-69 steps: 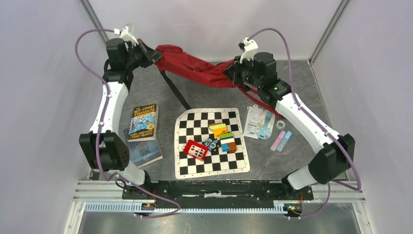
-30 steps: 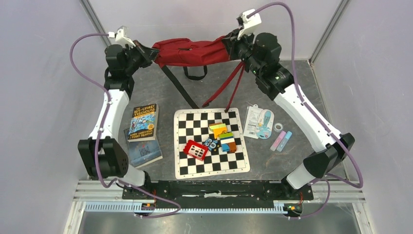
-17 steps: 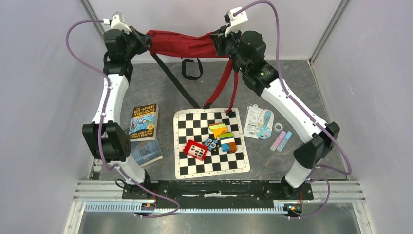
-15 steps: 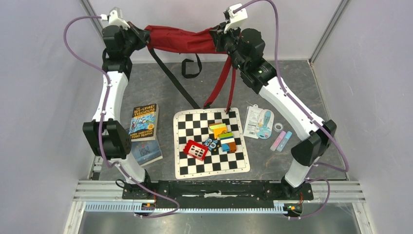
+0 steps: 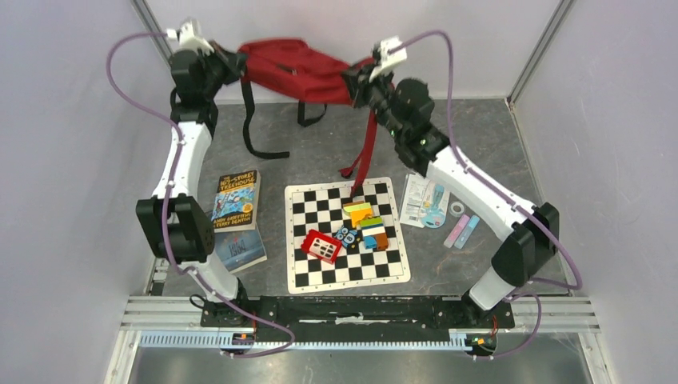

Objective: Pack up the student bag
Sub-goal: Place the student bag at the center of the board.

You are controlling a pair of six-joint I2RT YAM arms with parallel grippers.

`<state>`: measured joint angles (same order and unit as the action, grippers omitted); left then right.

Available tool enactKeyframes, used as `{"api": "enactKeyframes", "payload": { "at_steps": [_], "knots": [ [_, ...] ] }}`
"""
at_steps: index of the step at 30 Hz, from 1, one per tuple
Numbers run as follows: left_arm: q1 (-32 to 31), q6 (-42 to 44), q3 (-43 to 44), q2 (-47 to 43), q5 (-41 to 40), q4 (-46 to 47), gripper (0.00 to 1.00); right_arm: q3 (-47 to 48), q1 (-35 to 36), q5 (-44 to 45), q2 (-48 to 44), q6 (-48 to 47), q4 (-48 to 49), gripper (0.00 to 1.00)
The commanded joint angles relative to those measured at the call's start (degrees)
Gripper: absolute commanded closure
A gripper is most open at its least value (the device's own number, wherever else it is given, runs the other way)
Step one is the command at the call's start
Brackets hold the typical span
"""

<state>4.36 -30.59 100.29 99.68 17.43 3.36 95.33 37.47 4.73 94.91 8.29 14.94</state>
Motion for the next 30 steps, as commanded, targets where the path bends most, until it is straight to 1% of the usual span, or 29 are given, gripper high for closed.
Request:
{"api": "enactKeyframes", "payload": {
  "at_steps": [1, 4, 6, 10, 12, 14, 15, 18, 19, 21, 24, 26, 28, 30],
  "knots": [
    [0.3, -0.75, -14.08, -5.47, 0.86, 7.04, 0.98, -14.13, 2.08, -0.58, -7.71, 3.35, 9.02, 1.0],
    [0.3, 0.4, -22.92, -8.88, 0.02, 8.27, 0.98, -21.73, 3.4, 1.49, -11.43, 4.72, 8.45, 1.0],
    [0.25, 1.08, -27.3, -11.12, -1.08, 7.99, 0.98, -25.53, 4.41, 2.79, -13.73, 5.8, 8.05, 1.0],
    [0.28, 2.0, -33.19, -14.56, -1.58, 6.84, 0.98, -29.15, 6.8, 4.96, -16.71, 6.38, 6.01, 1.0],
    [0.26, 2.51, -34.34, -15.7, -1.68, 5.26, 0.98, -29.26, 7.54, 5.56, -17.3, 6.87, 5.4, 1.0],
    [0.3, 3.3, -34.31, -16.65, -2.12, 1.78, 0.98, -28.25, 8.54, 6.19, -17.22, 7.72, 4.42, 1.0],
    [0.23, 3.82, -34.08, -17.15, -2.35, 0.07, 0.95, -27.81, 9.15, 6.85, -17.13, 8.43, 3.78, 1.0],
    [0.28, 4.56, -33.37, -18.42, -3.01, -7.15, 0.91, -27.46, 12.34, 10.11, -17.35, 9.52, 3.33, 1.0],
    [0.23, 4.64, -33.4, -18.83, -3.0, -9.39, 0.88, -27.76, 13.71, 11.73, -17.6, 9.59, 3.49, 1.0],
    [0.28, 4.82, -33.88, -19.97, -2.68, -12.83, 0.75, -29.07, 16.26, 15.21, -18.19, 10.21, 3.96, 1.0],
    [0.27, 6.19, -34.66, -22.6, -3.48, -18.16, 0.51, -32.83, 19.34, 18.93, -19.67, 11.58, 5.81, 1.0],
    [0.21, 6.93, -35.92, -25.73, -7.17, -22.07, 0.39, -36.22, 21.51, 21.55, -21.01, 12.61, 6.18, 1.0],
    [0.28, 6.82, -37.29, -29.62, -12.12, -25.73, 0.32, -39.96, 23.6, 24.42, -22.56, 13.77, 5.58, 1.0],
    [0.21, 6.35, -39.85, -34.38, -16.19, -26.8, 0.25, -44.9, 25.5, 27.07, -24.18, 15.2, 5.58, 1.0]
  ]
}}
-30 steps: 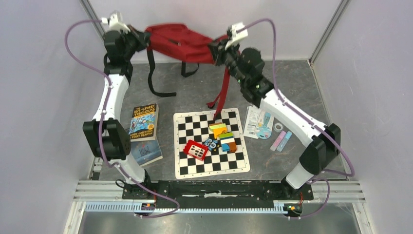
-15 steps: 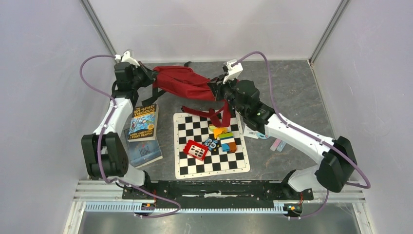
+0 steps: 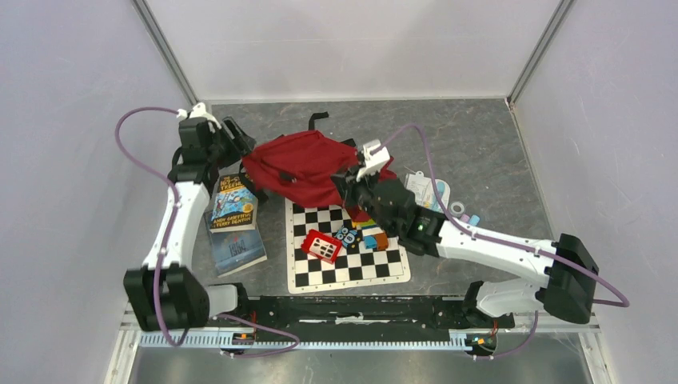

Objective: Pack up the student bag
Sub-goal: Place the student bag at the center of the board.

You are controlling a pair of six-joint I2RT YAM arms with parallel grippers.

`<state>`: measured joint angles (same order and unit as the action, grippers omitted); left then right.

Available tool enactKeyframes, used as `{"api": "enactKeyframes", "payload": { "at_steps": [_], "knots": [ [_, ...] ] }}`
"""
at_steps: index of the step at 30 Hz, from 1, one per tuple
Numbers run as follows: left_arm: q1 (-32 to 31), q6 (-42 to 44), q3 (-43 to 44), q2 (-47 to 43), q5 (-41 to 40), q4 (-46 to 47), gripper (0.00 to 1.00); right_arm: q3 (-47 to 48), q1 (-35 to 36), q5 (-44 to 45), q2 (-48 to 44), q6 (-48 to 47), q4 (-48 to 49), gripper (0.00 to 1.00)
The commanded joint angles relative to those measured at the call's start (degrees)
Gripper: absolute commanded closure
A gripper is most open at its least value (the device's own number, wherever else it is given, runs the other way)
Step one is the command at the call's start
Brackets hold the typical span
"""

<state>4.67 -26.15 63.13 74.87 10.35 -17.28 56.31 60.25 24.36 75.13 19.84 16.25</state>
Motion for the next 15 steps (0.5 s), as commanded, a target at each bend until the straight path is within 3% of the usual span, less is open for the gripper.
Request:
{"api": "enactKeyframes", "payload": {
  "at_steps": [1, 3, 5, 8, 11, 13, 15],
  "knots": [
    [-0.1, 1.66, -4.14, -12.34, -10.06, -6.04, 0.22, -8.7, 3.62, 8.1, -5.16, 4.49, 4.32, 0.99],
    [-0.11, 1.17, -6.72, -16.66, -9.6, -5.82, 0.19, -12.48, 5.21, 8.53, -5.99, 5.97, 3.21, 0.89],
    [-0.15, 0.88, -8.63, -19.91, -7.3, -6.61, 0.17, -14.7, 6.58, 8.43, -6.64, 7.36, 0.21, 0.72],
    [-0.23, 0.52, -10.62, -23.47, -4.7, -8.69, 0.15, -16.58, 7.54, 9.78, -8.53, 9.77, -7.22, 0.35],
    [-0.18, 2.26, -12.11, -26.0, -1.27, -8.59, 0.14, -17.62, 7.52, 11.81, -12.1, 10.24, -14.8, 0.1],
    [-0.27, 3.67, -12.87, -26.7, 2.58, -7.51, 0.13, -17.21, 7.48, 12.87, -14.82, 8.37, -19.26, 0.02],
    [-0.81, 4.89, -13.24, -26.25, 6.37, -6.64, 0.11, -15.91, 6.81, 13.44, -16.87, 6.76, -23.34, 0.02]
  ]
}}
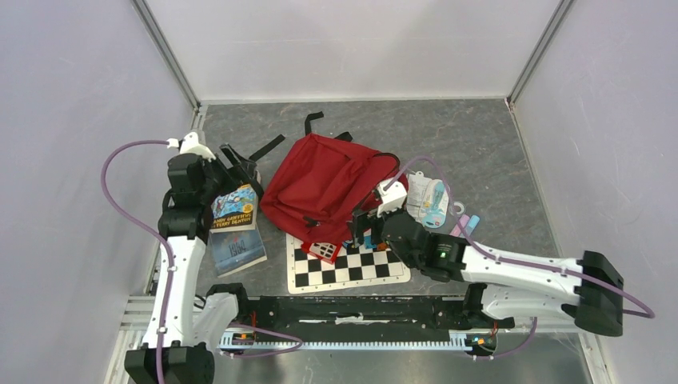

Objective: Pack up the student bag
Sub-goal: Place the student bag at the center of the board, then unzip the student bag at the center of the board.

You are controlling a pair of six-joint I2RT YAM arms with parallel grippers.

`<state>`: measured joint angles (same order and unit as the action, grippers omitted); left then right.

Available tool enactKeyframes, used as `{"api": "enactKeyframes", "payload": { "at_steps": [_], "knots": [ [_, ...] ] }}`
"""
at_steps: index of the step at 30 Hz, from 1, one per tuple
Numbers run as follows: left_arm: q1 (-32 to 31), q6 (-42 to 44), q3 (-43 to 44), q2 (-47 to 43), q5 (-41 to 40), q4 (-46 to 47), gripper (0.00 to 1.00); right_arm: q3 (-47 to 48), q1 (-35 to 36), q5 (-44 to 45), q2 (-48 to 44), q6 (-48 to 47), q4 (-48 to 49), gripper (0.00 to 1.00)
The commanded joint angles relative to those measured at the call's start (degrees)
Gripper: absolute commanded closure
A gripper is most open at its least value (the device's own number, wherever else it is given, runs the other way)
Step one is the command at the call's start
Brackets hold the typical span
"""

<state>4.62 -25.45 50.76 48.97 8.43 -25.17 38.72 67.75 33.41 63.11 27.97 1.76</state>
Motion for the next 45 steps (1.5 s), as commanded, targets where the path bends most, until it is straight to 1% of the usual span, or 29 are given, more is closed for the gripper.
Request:
{"api": "enactKeyframes", "payload": {
  "at_steps": [1, 2, 6, 8, 11, 14, 18, 21, 23, 26, 29, 30, 32, 33, 35, 38, 40, 45],
  "knots": [
    [-1.48, 4.75, -0.84, 0.16, 9.36, 1.26, 0.1, 2.43, -1.21, 4.08, -5.53, -2.0, -10.94, 0.02],
    [-3.03, 5.16, -0.61, 0.86, 9.67, 1.11, 0.1, 3.48, -1.99, 3.91, -6.16, -2.45, -12.96, 0.02],
    [-14.19, 7.69, 0.67, 3.51, 5.67, 0.47, 0.08, 6.78, -5.46, 2.56, -8.32, -3.49, -20.21, 0.02],
    [-20.38, 8.72, 1.09, 5.52, 2.24, 0.3, 0.07, 7.41, -6.85, 1.64, -9.31, -3.96, -21.34, 0.02],
    [-25.41, 6.83, 0.47, 8.45, -0.95, 0.29, 0.07, 8.48, -7.27, 0.44, -9.8, -4.46, -21.29, 0.02],
    [-27.11, 1.43, -2.0, 9.87, -3.25, 1.37, 0.08, 10.76, -7.36, -1.94, -8.97, -4.59, -20.74, 0.02],
    [-27.83, -5.18, -8.43, 8.42, -2.43, 6.46, 0.08, 12.42, -7.36, -4.65, -6.38, -4.86, -18.94, 0.02],
    [-28.09, -8.87, -13.24, 6.29, -1.33, 9.72, 0.07, 13.5, -7.34, -4.32, -4.56, -4.68, -18.28, 0.02],
    [-28.35, -9.91, -15.67, 5.15, -0.18, 10.84, 0.07, 13.68, -7.36, -4.84, -4.21, -4.16, -16.38, 0.02],
    [-28.66, -9.12, -17.65, 4.1, 1.37, 9.72, 0.07, 12.18, -7.36, -5.42, -3.66, -3.27, -12.22, 0.02],
    [-29.05, -9.22, -19.85, 1.76, 2.02, 8.82, 0.07, 10.29, -7.31, -3.74, -1.13, -2.53, -11.46, 0.02],
    [-29.24, -9.27, -20.83, 0.9, 2.16, 9.1, 0.07, 9.21, -7.31, -2.65, -0.21, -2.04, -11.73, 0.05],
    [-29.62, -9.24, -22.28, -0.98, 2.93, 9.97, 0.07, 6.31, -7.28, -1.28, 1.11, -0.61, -12.03, 0.19],
    [-29.96, -9.11, -22.73, -1.7, 3.15, 10.3, 0.07, 4.7, -7.26, -1.14, 1.33, 0.16, -11.52, 0.28],
    [-31.16, -8.78, -23.0, -2.37, 2.56, 10.28, 0.08, 0.33, -7.27, -2.07, 0.94, 1.17, -9.91, 0.38],
    [-32.92, -8.44, -22.68, -1.7, 0.58, 9.85, 0.1, -4.62, -7.28, -1.79, 0.16, 2.56, -9.2, 0.58],
    [-33.92, -8.39, -22.28, -0.56, -0.79, 9.75, 0.12, -6.93, -7.28, -0.77, -0.45, 4.3, -9.96, 0.63],
    [-37.23, -7.33, -21.0, 3.81, -1.85, 10.56, 0.2, -9.73, -7.28, 0.41, -1.85, 4.74, -8.2, 0.66]
  ]
}}
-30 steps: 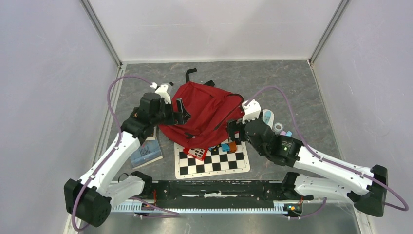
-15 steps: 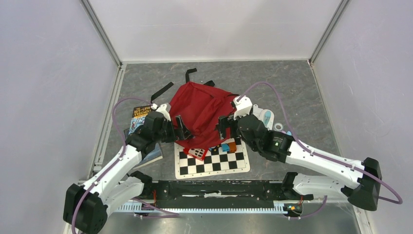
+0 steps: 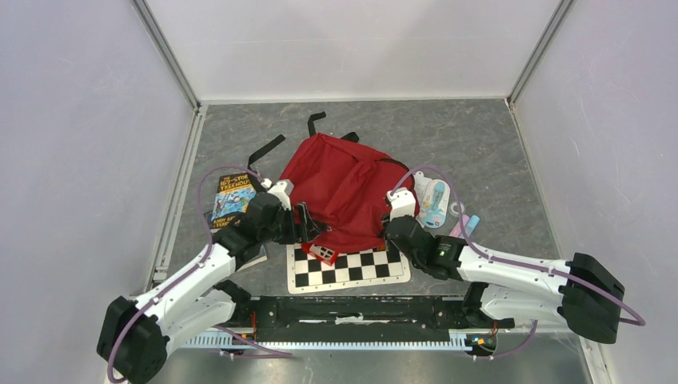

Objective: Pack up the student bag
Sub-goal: Unzip the student bag at the center of the board.

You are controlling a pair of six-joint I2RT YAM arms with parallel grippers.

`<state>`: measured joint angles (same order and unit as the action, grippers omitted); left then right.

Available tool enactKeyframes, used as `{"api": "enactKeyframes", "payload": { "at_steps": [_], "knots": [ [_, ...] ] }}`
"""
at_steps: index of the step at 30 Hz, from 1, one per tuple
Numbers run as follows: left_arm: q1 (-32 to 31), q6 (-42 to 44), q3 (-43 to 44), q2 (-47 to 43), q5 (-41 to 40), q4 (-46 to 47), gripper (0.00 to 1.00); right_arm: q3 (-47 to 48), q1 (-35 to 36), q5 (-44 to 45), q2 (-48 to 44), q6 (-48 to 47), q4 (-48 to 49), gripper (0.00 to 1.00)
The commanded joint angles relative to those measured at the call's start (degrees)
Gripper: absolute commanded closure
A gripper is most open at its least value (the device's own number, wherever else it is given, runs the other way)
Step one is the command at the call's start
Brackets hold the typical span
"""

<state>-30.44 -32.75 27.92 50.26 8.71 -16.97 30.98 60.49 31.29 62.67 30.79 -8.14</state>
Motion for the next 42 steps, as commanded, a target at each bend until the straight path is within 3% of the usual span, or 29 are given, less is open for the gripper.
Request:
{"api": "enactKeyframes", "payload": {
  "at_steps": [1, 10, 20, 29, 34, 42],
  "knots": [
    [-2.86, 0.47, 2.3, 3.09, -2.52, 2.3, 0.23, -2.15, -0.01, 2.8, -1.19, 1.75, 1.98, 0.66],
    [-8.73, 8.55, 3.13, 2.11, -8.51, 7.12, 0.41, -2.89, 0.0, 2.3, -1.12, 1.53, 3.14, 0.69],
    [-11.33, 14.15, 5.96, 11.85, -13.17, 8.3, 0.44, -3.27, -0.1, 1.61, -1.36, 1.51, 4.19, 0.69],
    [-14.35, 16.34, 6.11, 16.29, -21.83, 9.21, 0.47, -2.99, -0.2, 1.92, -1.26, 1.37, 4.27, 0.69],
    [-15.15, 17.33, 6.55, 18.72, -22.85, 10.31, 0.49, -3.03, -0.22, 2.0, -1.49, 1.46, 4.27, 0.69],
    [-16.41, 17.75, 6.18, 19.61, -20.95, 13.45, 0.62, -3.53, -0.24, 1.73, -1.24, 1.64, 4.54, 0.69]
  ]
}}
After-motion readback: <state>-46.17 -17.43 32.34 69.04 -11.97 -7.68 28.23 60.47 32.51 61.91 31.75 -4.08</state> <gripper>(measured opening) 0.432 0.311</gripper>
